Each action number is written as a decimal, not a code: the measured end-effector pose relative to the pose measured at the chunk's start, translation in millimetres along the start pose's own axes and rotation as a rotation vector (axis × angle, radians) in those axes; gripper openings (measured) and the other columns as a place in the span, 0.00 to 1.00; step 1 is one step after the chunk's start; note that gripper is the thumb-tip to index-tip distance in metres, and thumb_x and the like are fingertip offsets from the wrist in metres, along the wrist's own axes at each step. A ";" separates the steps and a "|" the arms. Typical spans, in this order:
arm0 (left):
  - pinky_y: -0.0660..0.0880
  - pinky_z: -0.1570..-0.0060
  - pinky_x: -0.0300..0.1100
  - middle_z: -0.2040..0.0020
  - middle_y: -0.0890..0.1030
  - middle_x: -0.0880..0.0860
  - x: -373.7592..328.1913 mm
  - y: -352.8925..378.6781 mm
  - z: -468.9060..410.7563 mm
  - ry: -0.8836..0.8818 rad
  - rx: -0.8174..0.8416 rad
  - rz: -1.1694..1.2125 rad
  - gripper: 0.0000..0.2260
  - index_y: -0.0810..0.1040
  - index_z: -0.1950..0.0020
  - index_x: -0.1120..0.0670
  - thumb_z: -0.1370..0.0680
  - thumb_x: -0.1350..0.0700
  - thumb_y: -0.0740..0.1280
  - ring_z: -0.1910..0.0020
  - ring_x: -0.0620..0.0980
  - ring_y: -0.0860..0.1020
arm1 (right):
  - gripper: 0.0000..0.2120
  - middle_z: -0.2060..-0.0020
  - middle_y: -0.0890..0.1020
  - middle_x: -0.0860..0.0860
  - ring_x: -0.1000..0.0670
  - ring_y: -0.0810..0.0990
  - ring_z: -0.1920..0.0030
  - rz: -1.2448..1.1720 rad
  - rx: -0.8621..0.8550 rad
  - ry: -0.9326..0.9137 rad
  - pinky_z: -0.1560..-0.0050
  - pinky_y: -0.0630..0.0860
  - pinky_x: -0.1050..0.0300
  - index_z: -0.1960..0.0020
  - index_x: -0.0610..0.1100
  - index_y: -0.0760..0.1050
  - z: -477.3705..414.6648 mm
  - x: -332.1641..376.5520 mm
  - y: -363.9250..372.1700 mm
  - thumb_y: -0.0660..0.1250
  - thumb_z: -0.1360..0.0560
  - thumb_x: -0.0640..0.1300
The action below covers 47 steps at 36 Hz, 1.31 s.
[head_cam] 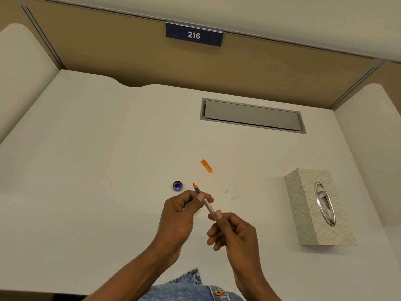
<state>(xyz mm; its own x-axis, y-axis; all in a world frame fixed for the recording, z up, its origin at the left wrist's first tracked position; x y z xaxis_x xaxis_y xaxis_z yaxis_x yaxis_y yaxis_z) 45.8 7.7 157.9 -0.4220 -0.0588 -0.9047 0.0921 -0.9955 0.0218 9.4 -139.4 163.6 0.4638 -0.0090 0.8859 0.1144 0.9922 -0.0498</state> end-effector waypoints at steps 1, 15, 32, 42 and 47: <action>0.73 0.45 0.33 0.50 0.89 0.40 -0.3 0.1 0.0 0.000 -0.001 0.000 0.11 0.89 0.53 0.44 0.16 0.51 0.67 0.47 0.35 0.85 | 0.09 0.65 0.86 0.41 0.46 0.84 0.68 -0.008 0.000 0.000 0.66 0.80 0.57 0.49 0.44 0.87 0.1 0.4 0.1 0.69 0.18 0.46; 0.74 0.40 0.37 0.49 0.90 0.42 -0.7 -0.6 0.8 -0.005 0.016 0.009 0.11 0.89 0.51 0.47 0.16 0.51 0.67 0.44 0.39 0.85 | 0.10 0.66 0.86 0.41 0.44 0.83 0.68 0.023 0.040 -0.009 0.65 0.80 0.57 0.50 0.44 0.87 -1.2 -3.5 -1.0 0.68 0.16 0.43; 0.74 0.34 0.44 0.47 0.89 0.43 -0.8 -0.3 0.5 -0.018 0.023 0.019 0.11 0.89 0.51 0.47 0.16 0.51 0.67 0.40 0.43 0.84 | 0.07 0.67 0.86 0.40 0.43 0.84 0.68 0.033 0.031 -0.014 0.65 0.80 0.55 0.51 0.42 0.85 -4.3 -3.6 -0.6 0.71 0.19 0.44; 0.74 0.37 0.40 0.47 0.89 0.44 -2.0 -0.4 1.1 -0.015 0.033 0.024 0.11 0.89 0.51 0.48 0.16 0.52 0.67 0.41 0.41 0.84 | 0.05 0.66 0.87 0.41 0.45 0.84 0.68 0.017 0.017 -0.020 0.64 0.81 0.54 0.48 0.44 0.85 -3.5 -1.1 0.6 0.73 0.20 0.45; 0.75 0.37 0.41 0.48 0.90 0.44 -1.9 0.8 2.0 -0.010 0.038 0.030 0.11 0.90 0.51 0.49 0.16 0.52 0.67 0.42 0.40 0.85 | 0.05 0.66 0.87 0.42 0.44 0.85 0.68 0.045 0.011 -0.034 0.64 0.82 0.54 0.48 0.43 0.84 -4.2 -2.0 -0.2 0.75 0.21 0.43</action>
<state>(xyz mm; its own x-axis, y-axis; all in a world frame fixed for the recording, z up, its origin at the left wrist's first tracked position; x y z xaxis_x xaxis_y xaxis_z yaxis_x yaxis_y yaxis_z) 44.9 6.8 160.4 -0.4284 -0.0893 -0.8991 0.0710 -0.9954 0.0650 12.2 -140.1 160.0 0.4383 0.0395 0.8980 0.0848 0.9928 -0.0850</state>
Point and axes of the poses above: each hand's wrist, its own z-axis away from the middle knuckle, its own y-axis out of the palm, x = y × z, the point moved 1 cm from there along -z, towards the middle knuckle
